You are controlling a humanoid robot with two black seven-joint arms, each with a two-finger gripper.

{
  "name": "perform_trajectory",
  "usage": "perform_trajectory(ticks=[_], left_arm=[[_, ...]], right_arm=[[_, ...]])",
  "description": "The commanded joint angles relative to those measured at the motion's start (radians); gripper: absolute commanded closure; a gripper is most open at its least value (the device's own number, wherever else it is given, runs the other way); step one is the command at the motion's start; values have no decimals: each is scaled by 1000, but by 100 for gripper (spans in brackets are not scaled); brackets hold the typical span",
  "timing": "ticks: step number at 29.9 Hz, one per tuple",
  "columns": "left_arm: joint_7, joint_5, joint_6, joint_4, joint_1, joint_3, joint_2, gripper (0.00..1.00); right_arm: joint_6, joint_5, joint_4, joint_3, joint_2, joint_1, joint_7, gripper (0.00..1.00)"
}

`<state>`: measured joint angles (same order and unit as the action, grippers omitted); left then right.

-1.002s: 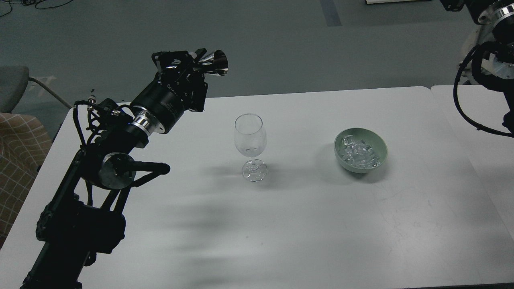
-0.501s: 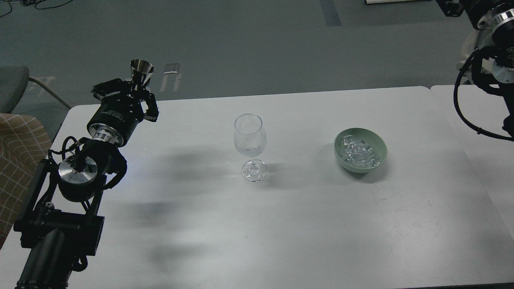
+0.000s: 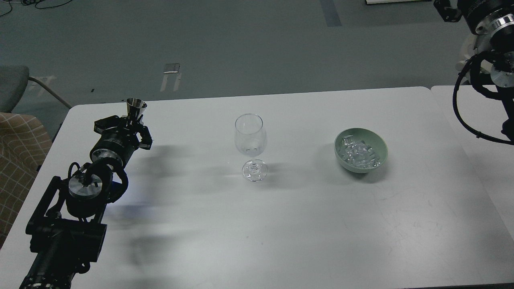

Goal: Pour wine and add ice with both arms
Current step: 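Turn the jigger upright and carry it back with the left gripper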

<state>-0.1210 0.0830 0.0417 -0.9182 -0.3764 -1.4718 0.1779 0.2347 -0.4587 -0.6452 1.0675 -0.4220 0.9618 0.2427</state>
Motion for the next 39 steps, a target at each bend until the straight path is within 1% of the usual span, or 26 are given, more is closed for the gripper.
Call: perform_trajectory(ticks=[1, 10, 13, 14, 15, 17, 19, 25, 29, 32, 35, 36, 37, 38, 39], left_arm=[[4, 1, 3, 97, -25, 2, -5, 100], [4, 1, 3, 139, -55, 4, -11, 100], [14, 3, 3, 154, -58, 4, -14, 97], [26, 1, 3, 154, -58, 4, -14, 94], [26, 1, 3, 154, -58, 4, -14, 93], [37, 1, 3, 156, -59, 4, -18, 86], [40, 3, 3, 156, -59, 4, -21, 82], [40, 3, 3, 156, -64, 4, -23, 72], [40, 3, 3, 156, -68, 4, -23, 70], [40, 3, 3, 156, -68, 4, -23, 66], [38, 3, 3, 156, -68, 4, -23, 65], [38, 3, 4, 154, -68, 5, -23, 63], [38, 3, 4, 154, -68, 4, -23, 56], [38, 3, 4, 154, -68, 4, -23, 53], [38, 3, 4, 154, -68, 4, -23, 47]], right_arm=[[-2, 0, -1, 0, 5, -5, 0, 0], [-2, 0, -1, 0, 6, -9, 0, 0], [-3, 0, -1, 0, 6, -9, 0, 0], [-2, -1, -1, 0, 6, -9, 0, 0], [-2, -1, -1, 0, 6, -9, 0, 0], [-2, 0, -1, 0, 6, -9, 0, 0], [-2, 0, -2, 0, 5, -9, 0, 0], [-2, 0, -2, 0, 3, -9, 0, 0], [-3, 0, -2, 0, 3, -9, 0, 0], [-3, 0, -2, 2, 3, -9, 0, 0], [-3, 0, -2, 0, 2, -9, 0, 0], [-2, -1, -2, 2, 2, -9, 0, 0], [-3, 0, -2, 2, 2, -9, 0, 0], [-3, 0, -2, 2, 2, -9, 0, 0], [-3, -1, -4, 2, 2, -9, 0, 0]])
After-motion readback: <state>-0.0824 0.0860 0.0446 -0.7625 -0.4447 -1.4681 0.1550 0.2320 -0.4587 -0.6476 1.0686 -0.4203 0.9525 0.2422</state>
